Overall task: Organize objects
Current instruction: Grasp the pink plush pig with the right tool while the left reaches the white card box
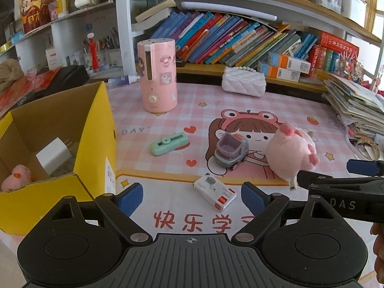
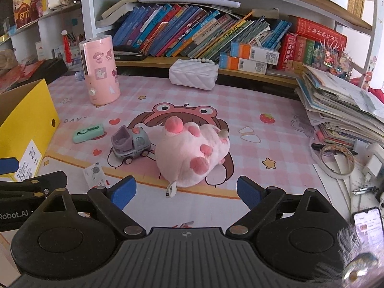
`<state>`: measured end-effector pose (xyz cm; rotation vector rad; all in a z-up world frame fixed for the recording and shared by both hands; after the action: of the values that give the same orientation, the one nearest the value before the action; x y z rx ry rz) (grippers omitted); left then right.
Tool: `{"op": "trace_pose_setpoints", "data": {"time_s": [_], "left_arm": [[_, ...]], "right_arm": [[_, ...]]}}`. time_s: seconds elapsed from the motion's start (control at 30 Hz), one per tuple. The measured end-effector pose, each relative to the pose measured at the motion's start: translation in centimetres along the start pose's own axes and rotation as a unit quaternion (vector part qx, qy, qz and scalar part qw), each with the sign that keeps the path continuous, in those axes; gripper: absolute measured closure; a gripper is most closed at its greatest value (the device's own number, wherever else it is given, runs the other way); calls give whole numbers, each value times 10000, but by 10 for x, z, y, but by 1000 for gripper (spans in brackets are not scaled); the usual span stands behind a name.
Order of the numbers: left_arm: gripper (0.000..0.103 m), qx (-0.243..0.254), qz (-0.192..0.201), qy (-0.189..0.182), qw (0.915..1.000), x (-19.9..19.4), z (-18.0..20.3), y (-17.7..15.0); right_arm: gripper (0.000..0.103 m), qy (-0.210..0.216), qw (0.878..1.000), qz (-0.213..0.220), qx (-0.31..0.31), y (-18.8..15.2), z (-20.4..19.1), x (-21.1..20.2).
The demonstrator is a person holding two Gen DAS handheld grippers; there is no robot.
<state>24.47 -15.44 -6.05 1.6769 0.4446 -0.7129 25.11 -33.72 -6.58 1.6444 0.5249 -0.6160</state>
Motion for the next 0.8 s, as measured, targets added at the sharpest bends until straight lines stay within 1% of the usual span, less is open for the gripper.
{"op": "trace_pose_setpoints", "data": {"time_s": [0.2, 0.37, 0.6, 0.67, 0.73, 0.8], "left_arm": [[12, 13, -135, 61, 9999, 11, 2, 0], [12, 51, -229, 107, 9997, 20, 4, 2], [13, 90, -354, 85, 9993, 36, 9, 3], [14, 202, -430, 37, 9989, 45, 13, 3], [14, 415, -534, -25, 9977, 54, 20, 1], [15, 495, -574, -19, 9971, 62, 23, 0]], "right_arm": [[11, -5, 9999, -83, 70, 4, 10, 16], [11, 68, 9998, -179, 48, 7, 13, 33], [5, 205, 9993, -263, 144, 17, 11, 57], [5, 226, 9992, -286, 155, 21, 9, 63], [4, 230, 9991, -332, 153, 25, 8, 68], [4, 243, 9989, -363, 172, 29, 7, 72]]}}
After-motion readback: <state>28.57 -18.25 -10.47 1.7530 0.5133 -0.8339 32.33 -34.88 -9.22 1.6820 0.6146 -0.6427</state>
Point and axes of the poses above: each gripper's, at about its wrist camera, not at the fingertips, and x roughly the way its jaws point, z to its right, y to its top, the point moved 6 cm from there along x, roughly the way its jaws point, and after that the axes turned 9 degrees about x, right-handed, at the moved point
